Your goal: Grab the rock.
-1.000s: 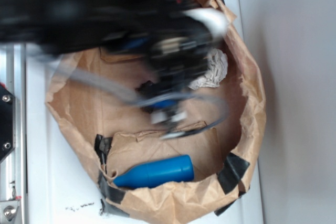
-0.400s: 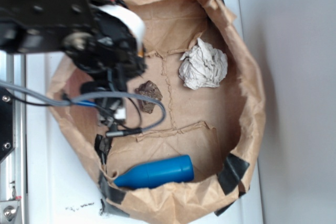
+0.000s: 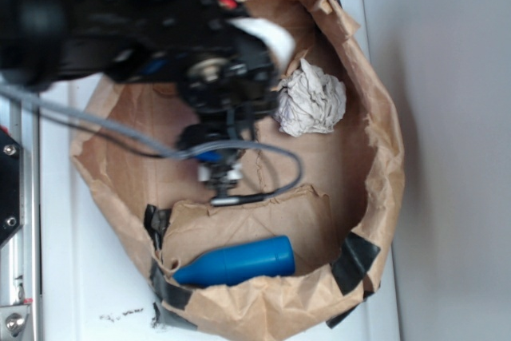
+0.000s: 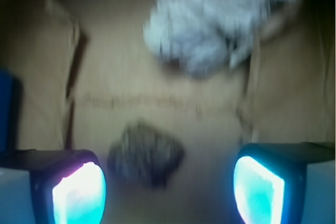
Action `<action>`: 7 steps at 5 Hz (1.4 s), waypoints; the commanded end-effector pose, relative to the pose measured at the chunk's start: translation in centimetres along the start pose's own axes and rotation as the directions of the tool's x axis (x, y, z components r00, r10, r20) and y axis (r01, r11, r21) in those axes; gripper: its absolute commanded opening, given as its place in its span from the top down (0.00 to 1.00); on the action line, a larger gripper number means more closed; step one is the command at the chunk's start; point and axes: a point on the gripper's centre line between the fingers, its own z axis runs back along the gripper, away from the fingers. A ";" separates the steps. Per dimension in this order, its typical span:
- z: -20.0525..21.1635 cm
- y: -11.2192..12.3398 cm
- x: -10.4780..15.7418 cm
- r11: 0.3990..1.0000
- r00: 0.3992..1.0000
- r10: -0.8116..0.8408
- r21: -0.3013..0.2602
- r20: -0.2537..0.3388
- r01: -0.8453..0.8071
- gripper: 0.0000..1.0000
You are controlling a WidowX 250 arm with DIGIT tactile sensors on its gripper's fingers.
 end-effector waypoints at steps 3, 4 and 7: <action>1.4 1.7 2.7 1.000 0.998 0.027 0.011 0.053 -0.028 1.00; 1.4 1.6 2.4 1.000 0.998 0.021 0.022 0.052 -0.022 0.00; 1.4 1.6 2.4 1.000 0.998 0.021 0.022 0.052 -0.022 0.00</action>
